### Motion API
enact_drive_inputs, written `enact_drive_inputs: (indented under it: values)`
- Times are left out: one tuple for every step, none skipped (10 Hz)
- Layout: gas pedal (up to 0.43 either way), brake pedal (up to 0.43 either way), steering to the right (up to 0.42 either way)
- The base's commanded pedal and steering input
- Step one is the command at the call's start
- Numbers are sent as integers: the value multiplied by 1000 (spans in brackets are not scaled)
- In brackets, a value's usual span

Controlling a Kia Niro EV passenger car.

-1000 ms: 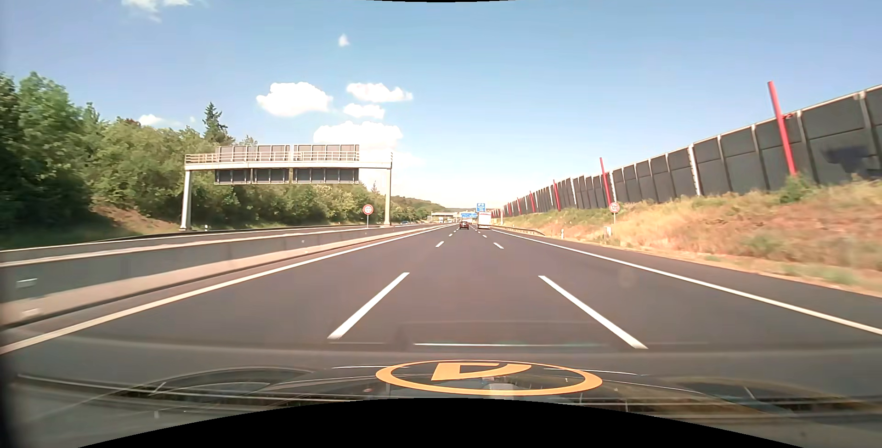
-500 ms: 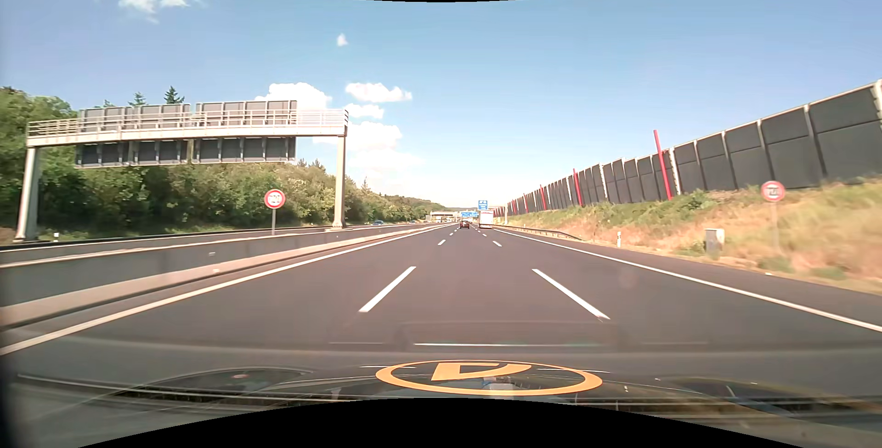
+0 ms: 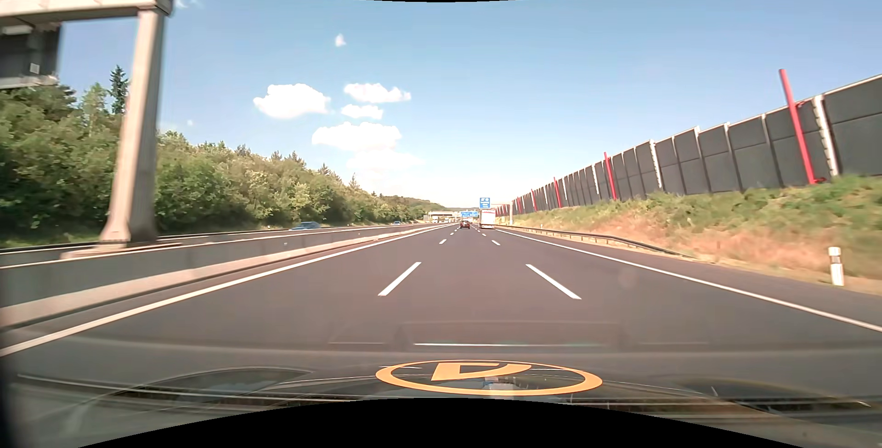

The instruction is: Follow the waypoints while adhering to traffic rules and regulations

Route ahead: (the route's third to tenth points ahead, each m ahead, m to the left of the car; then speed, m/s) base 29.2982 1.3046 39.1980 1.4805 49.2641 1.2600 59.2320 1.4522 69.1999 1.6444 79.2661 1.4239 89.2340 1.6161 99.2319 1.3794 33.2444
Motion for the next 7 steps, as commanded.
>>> enact_drive_inputs:
  values:
    - [248, 0, 0]
    - [248, 0, 0]
    - [248, 0, 0]
    - [248, 0, 0]
    - [248, 0, 0]
    - [248, 0, 0]
    - [248, 0, 0]
